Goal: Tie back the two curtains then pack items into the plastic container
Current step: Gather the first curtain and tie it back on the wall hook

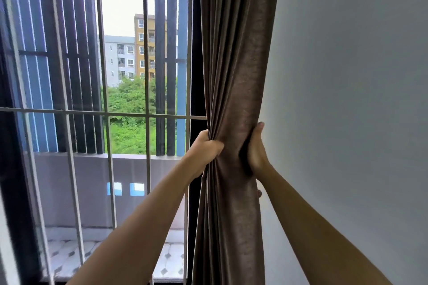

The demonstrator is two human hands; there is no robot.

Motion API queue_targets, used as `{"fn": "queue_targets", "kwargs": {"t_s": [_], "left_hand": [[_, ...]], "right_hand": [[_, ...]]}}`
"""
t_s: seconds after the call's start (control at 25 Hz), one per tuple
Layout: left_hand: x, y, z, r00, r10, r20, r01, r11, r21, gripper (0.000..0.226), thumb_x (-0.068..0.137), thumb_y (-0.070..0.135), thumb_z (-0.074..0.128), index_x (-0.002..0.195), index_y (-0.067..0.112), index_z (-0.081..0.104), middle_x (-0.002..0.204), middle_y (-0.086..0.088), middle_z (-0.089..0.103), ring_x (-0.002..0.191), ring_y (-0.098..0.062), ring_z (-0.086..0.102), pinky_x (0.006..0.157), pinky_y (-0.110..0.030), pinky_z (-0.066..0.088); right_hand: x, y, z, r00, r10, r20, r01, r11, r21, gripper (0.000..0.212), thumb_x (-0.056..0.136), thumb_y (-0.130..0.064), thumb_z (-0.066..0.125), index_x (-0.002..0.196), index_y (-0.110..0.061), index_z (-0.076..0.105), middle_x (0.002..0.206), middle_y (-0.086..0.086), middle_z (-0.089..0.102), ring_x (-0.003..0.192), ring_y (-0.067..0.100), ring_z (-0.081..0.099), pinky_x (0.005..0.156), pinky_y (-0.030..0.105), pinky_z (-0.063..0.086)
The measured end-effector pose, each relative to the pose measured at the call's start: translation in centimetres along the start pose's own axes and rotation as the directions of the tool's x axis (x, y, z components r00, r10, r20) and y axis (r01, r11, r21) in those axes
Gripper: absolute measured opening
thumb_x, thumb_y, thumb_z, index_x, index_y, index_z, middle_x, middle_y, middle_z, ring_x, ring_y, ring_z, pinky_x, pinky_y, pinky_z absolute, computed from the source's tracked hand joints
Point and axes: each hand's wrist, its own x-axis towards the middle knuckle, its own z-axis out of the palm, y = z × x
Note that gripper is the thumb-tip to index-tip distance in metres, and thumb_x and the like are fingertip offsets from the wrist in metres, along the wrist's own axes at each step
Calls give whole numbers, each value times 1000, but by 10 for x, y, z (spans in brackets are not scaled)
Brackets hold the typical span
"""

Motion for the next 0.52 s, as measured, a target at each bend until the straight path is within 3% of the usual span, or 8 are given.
{"fn": "queue_targets", "kwargs": {"t_s": [0.16, 0.4, 0.52], "left_hand": [[15, -6, -5, 998, -67, -7, 66, 989, -131, 20, 43, -3, 35, 55, 9, 46, 36, 8, 46, 34, -4, 42, 37, -12, 32], [37, -10, -15, 976, -207, 73, 216, 964, -157, 28, 42, -3, 35, 35, 17, 53, 36, 11, 42, 36, -3, 40, 38, -11, 29], [41, -9, -20, 970, -220, 99, 231, 966, -118, 21, 45, -2, 36, 38, 15, 46, 37, 13, 41, 38, -1, 39, 38, -12, 30]], "right_hand": [[12, -8, -1, 987, 121, 107, -133, 985, 111, 87, 83, -71, -1, 141, -21, 40, 140, 4, 49, 129, 19, 46, 115, 42, 28], [22, -4, 3, 970, 174, 169, -205, 961, 186, 82, 84, -70, 4, 133, -22, 49, 132, 4, 57, 122, 17, 54, 112, 45, 33], [24, -2, 5, 963, 219, 154, -246, 952, 184, 84, 79, -71, 9, 133, -21, 48, 133, 5, 55, 123, 18, 52, 113, 45, 32]]}}
